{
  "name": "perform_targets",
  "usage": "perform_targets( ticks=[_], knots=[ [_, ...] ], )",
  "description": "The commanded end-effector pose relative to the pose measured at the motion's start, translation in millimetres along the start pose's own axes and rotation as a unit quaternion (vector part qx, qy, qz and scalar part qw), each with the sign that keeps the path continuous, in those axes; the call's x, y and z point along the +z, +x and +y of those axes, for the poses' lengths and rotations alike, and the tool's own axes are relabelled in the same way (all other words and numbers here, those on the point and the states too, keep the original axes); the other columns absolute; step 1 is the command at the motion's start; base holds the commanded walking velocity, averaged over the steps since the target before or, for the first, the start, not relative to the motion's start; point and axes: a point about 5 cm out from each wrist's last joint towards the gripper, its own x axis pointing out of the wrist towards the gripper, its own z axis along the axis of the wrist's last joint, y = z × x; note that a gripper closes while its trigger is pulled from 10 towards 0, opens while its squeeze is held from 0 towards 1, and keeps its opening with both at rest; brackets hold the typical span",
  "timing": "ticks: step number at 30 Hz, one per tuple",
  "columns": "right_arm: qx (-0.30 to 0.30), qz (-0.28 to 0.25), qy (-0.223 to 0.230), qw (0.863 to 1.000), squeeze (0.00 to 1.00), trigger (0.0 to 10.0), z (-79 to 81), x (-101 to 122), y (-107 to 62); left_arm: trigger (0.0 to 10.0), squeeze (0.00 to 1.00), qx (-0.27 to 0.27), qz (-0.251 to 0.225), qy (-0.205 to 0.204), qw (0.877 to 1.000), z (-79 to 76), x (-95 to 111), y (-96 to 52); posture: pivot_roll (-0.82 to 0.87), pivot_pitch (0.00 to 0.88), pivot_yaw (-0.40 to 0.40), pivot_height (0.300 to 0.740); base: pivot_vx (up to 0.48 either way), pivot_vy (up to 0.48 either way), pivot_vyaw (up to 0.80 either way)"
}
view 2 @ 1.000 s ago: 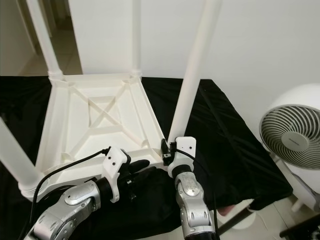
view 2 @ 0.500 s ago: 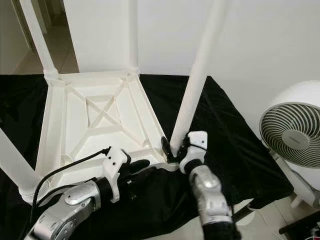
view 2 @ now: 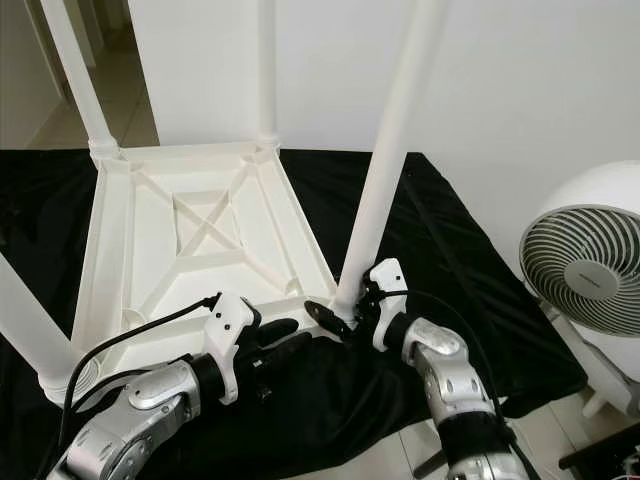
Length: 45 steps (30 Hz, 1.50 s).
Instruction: Building children table
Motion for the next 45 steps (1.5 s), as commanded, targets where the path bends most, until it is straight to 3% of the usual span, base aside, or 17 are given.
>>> perform_targets(
  ticks=[1,6,10,11,17,19,20,21,27,29,36,37,39,40,41,42,45],
  knots=[
    [0.014,0.024,-0.003,1.0,0.0,0.0,2.4,-7.8,3.3,10.0,0.0,-0.022,0.002,0.004,1.0,-2.9,0.8,0.2,0.03,0.007,-0.056,0.74,0.0,0.0,0.0],
    [0.007,0.026,-0.008,1.0,0.0,0.0,-0.9,-9.6,4.8,10.0,0.0,-0.018,0.002,0.005,1.0,-2.1,1.2,-1.9,0.04,0.009,-0.063,0.74,0.0,0.0,0.0],
    [-0.043,0.033,-0.023,0.998,0.0,0.0,-5.5,-13.5,6.2,10.0,0.0,-0.014,0.003,0.002,1.0,-3.2,-0.1,-2.8,0.04,0.012,-0.065,0.74,0.0,0.0,0.0],
    [-0.084,0.037,-0.018,0.996,0.0,0.0,-6.9,-18.0,6.9,10.0,0.0,-0.014,0.003,0.002,1.0,-4.2,-0.6,-1.9,0.03,0.018,-0.063,0.74,0.0,0.0,0.0],
    [-0.138,0.037,0.0,0.99,0.0,0.0,-4.8,-25.6,9.5,10.0,0.0,-0.015,0.004,0.004,1.0,-4.4,-0.4,-1.0,0.03,0.023,-0.059,0.74,0.0,0.0,0.0],
    [-0.176,0.034,0.015,0.984,0.0,0.0,-4.1,-27.9,11.1,10.0,0.0,-0.016,0.005,0.006,1.0,-3.8,-0.1,-1.0,0.03,0.026,-0.056,0.74,0.0,0.0,0.0],
    [-0.23,0.031,0.023,0.972,0.0,0.0,-3.4,-28.8,12.1,10.0,0.0,-0.017,0.009,0.011,1.0,-3.6,-1.1,-0.8,0.03,0.026,-0.056,0.74,0.0,0.0,0.0],
    [-0.23,0.031,0.023,0.972,0.0,0.0,-3.4,-28.8,12.1,10.0,0.0,-0.017,0.009,0.011,1.0,-3.6,-1.1,-0.8,0.03,0.026,-0.056,0.74,0.0,0.0,0.0],
    [-0.345,0.013,0.056,0.937,0.0,0.0,9.0,-29.5,18.9,10.0,0.0,-0.018,0.009,0.011,1.0,-4.4,-1.6,-1.1,0.03,0.033,-0.056,0.74,0.0,0.0,0.0],
    [-0.373,0.004,0.08,0.924,0.0,0.0,21.4,-28.2,24.1,10.0,0.0,-0.016,0.009,0.009,1.0,-5.2,-1.8,-1.7,0.03,0.04,-0.062,0.74,0.0,0.0,0.0],
    [-0.358,0.0,0.094,0.929,0.0,0.0,36.1,-26.0,32.0,10.0,0.0,-0.013,0.009,0.005,1.0,-5.3,-2.4,-2.9,0.03,0.043,-0.065,0.74,0.0,0.0,0.0],
    [-0.354,0.005,0.1,0.93,0.0,4.4,37.1,-26.1,33.4,10.0,0.0,-0.012,0.01,0.005,1.0,-5.2,-2.4,-3.0,0.03,0.043,-0.065,0.74,0.0,0.0,0.0],
    [-0.354,0.005,0.1,0.93,0.0,4.4,37.1,-26.1,33.4,10.0,0.0,-0.012,0.01,0.005,1.0,-5.2,-2.4,-3.0,0.03,0.043,-0.065,0.74,0.0,0.0,0.0],
    [-0.349,0.007,0.101,0.932,0.0,10.0,37.1,-25.2,33.8,10.0,0.0,-0.012,0.01,0.006,1.0,-5.3,-2.5,-3.0,0.03,0.041,-0.06,0.74,0.0,0.0,0.0],
    [-0.349,0.007,0.101,0.932,0.0,10.0,37.1,-25.2,33.8,10.0,0.0,-0.012,0.01,0.006,1.0,-5.3,-2.5,-3.0,0.03,0.041,-0.06,0.74,0.0,0.0,0.0],
    [-0.35,0.003,0.104,0.931,1.0,10.0,36.8,-23.6,33.0,10.0,0.0,-0.012,0.011,0.008,1.0,-4.6,-2.2,-3.4,0.04,0.041,-0.06,0.74,0.0,0.0,0.0],
    [-0.342,-0.015,0.1,0.934,1.0,10.0,35.4,-17.8,30.4,10.0,0.0,-0.01,0.012,0.01,1.0,-3.3,-1.7,-4.2,0.03,0.039,-0.057,0.74,0.0,0.0,0.0]
  ],
)
